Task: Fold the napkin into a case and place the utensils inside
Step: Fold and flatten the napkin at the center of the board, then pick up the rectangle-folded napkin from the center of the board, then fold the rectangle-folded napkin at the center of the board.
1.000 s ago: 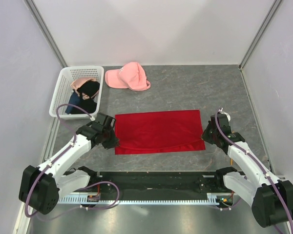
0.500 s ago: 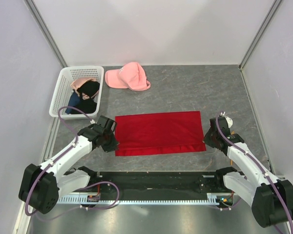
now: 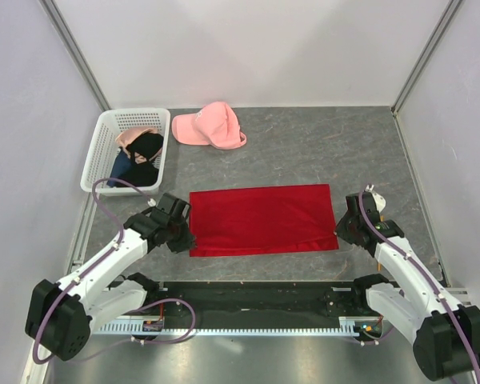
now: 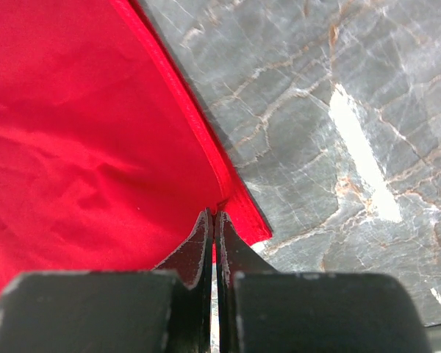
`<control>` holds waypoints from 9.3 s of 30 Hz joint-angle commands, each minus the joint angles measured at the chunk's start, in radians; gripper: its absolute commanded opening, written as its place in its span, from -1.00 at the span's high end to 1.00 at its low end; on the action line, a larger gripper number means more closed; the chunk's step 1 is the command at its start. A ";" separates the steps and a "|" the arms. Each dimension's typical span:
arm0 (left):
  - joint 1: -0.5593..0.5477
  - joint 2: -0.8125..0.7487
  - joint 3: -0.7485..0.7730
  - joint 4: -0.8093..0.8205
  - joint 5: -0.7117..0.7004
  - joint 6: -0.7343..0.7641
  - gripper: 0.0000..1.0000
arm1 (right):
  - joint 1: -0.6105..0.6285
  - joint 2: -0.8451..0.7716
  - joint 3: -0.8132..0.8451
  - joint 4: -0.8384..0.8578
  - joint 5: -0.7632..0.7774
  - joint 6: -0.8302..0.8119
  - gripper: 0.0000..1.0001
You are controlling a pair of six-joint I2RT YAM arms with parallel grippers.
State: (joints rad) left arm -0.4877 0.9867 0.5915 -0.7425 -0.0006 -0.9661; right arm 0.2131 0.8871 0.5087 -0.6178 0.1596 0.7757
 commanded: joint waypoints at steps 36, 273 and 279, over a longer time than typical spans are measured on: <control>-0.088 0.198 0.094 -0.004 -0.205 -0.074 0.96 | -0.003 0.142 -0.050 0.130 0.077 -0.010 1.00; -0.049 0.636 0.182 0.588 0.177 0.167 0.48 | 0.551 0.595 0.737 0.108 -0.040 -0.291 1.00; -0.054 0.630 0.194 0.591 0.178 0.162 0.48 | 0.592 0.612 0.700 0.220 -0.087 -0.159 1.00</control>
State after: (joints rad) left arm -0.5365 1.6058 0.7712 -0.1596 0.1871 -0.8066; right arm 0.7910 1.4979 1.1995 -0.5091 0.1017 0.4973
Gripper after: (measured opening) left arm 0.262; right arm 0.010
